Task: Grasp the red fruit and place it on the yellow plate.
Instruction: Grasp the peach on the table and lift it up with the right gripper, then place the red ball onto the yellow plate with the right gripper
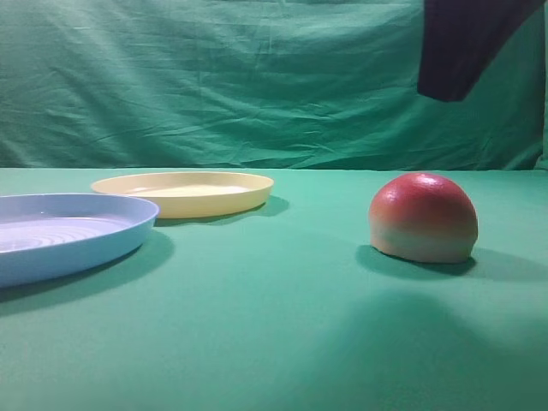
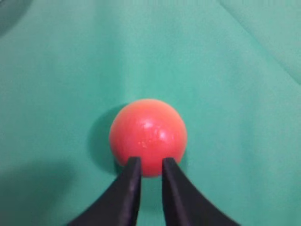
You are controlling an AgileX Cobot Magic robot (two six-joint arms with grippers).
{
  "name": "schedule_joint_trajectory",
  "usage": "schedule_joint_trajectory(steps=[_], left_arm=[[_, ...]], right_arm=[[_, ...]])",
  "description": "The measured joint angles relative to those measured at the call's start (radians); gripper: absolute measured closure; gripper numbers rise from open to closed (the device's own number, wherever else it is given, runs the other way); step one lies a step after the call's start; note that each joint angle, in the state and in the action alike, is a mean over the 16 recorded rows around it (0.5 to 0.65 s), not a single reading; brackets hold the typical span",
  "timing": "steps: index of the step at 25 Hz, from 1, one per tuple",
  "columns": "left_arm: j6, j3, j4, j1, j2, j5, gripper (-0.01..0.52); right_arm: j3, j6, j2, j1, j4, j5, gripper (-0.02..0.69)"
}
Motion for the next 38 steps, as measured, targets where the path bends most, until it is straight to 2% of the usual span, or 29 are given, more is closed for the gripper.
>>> schedule_joint_trajectory(steps=[4, 9, 14, 21, 27, 31, 38], left_arm=[[0.000, 0.000, 0.000, 0.000, 0.000, 0.000, 0.514], [0.000, 0.000, 0.000, 0.000, 0.000, 0.000, 0.514], [0.000, 0.000, 0.000, 0.000, 0.000, 0.000, 0.514], [0.000, 0.000, 0.000, 0.000, 0.000, 0.000, 0.514], [0.000, 0.000, 0.000, 0.000, 0.000, 0.000, 0.514], [0.000, 0.000, 0.000, 0.000, 0.000, 0.000, 0.514], [0.000, 0.000, 0.000, 0.000, 0.000, 0.000, 0.514]], right_arm=[[-0.001, 0.005, 0.054, 0.000, 0.007, -0.013, 0.047], [-0.002, 0.007, 0.128, 0.000, 0.011, -0.035, 0.057], [-0.004, 0.007, 0.185, 0.000, 0.008, -0.055, 0.125], [-0.056, 0.006, 0.219, 0.000, -0.004, -0.051, 0.291], [-0.205, 0.006, 0.230, 0.003, 0.026, -0.021, 0.407], [-0.363, 0.002, 0.268, 0.016, 0.065, 0.001, 0.444], [-0.669, -0.030, 0.419, 0.048, 0.134, 0.018, 0.445]])
